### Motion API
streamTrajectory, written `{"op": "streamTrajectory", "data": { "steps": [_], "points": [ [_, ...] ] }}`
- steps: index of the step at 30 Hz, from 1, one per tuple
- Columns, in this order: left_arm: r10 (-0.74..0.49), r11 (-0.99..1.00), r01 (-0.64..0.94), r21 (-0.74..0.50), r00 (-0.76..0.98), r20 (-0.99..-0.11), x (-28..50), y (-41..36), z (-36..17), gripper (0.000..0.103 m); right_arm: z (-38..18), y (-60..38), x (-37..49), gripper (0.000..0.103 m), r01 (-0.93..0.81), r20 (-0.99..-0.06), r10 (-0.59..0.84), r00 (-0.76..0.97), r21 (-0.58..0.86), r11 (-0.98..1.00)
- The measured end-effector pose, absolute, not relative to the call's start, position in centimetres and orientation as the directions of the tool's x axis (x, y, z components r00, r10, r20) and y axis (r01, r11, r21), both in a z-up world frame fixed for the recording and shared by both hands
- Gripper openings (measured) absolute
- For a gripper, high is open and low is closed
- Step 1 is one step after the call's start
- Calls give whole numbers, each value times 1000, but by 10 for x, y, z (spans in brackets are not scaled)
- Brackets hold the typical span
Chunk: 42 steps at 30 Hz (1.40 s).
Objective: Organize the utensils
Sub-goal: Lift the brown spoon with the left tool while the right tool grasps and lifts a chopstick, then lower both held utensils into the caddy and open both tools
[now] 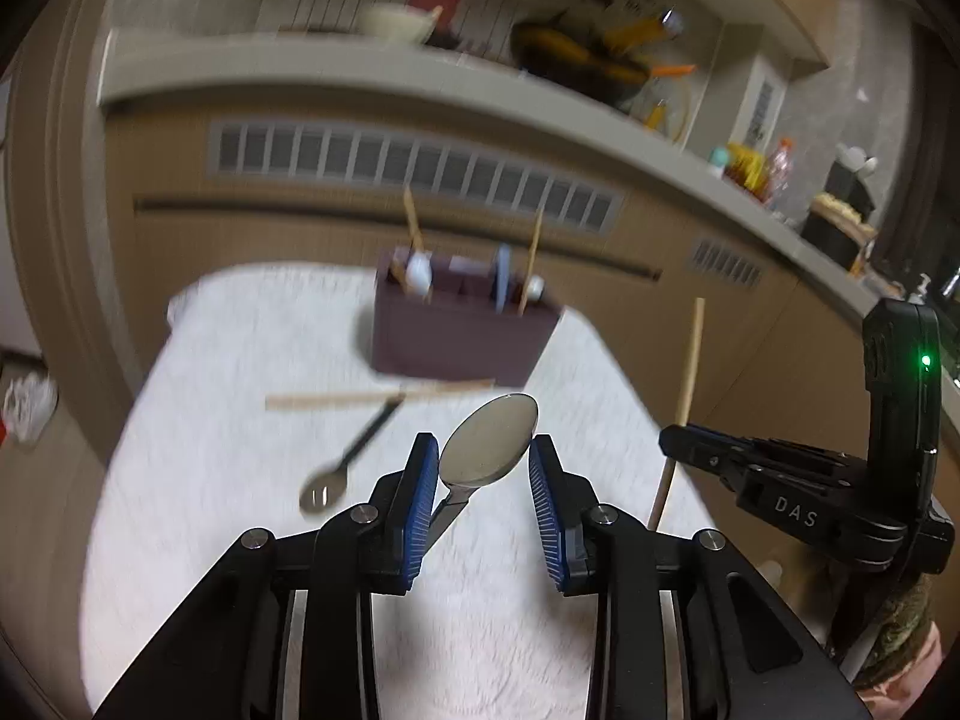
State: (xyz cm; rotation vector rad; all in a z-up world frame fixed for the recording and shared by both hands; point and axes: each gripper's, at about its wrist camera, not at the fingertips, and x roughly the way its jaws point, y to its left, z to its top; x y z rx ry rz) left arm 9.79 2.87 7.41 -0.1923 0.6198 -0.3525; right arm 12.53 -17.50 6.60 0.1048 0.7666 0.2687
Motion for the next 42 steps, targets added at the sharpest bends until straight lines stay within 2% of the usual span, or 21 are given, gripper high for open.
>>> {"op": "streamTrajectory", "data": {
  "steps": [10,14,19,24,28,33,36,38,41,42],
  "points": [
    [-382,923,347,-167,879,-286,142,28,229,32,233,-174,150,7,-204,-345,200,917,24,979],
    [-390,918,357,-171,891,-234,176,29,261,32,269,-175,185,7,-193,-303,190,934,20,981],
    [-420,904,381,-194,876,-236,232,22,262,32,269,-178,230,7,-195,-263,193,945,18,981],
    [-460,885,407,-227,843,-278,286,9,232,32,231,-180,279,7,-196,-332,200,922,45,980],
    [-479,876,409,-256,803,-354,326,-1,190,32,185,-180,320,7,-191,-422,208,883,82,978],
    [-480,876,369,-311,735,-479,369,-8,124,32,119,-176,355,7,-183,-539,212,815,106,977],
    [-475,880,343,-329,652,-592,391,-14,84,33,76,-172,373,8,-195,-640,232,732,129,972],
    [-462,887,329,-324,632,-622,394,-12,70,35,55,-169,378,9,-205,-691,241,682,135,969],
    [-473,881,321,-348,638,-608,386,3,65,47,39,-167,375,24,-212,-721,233,652,121,970],
    [-471,881,314,-353,648,-599,381,11,65,55,37,-166,372,27,-212,-720,229,655,116,970]
  ]
}}
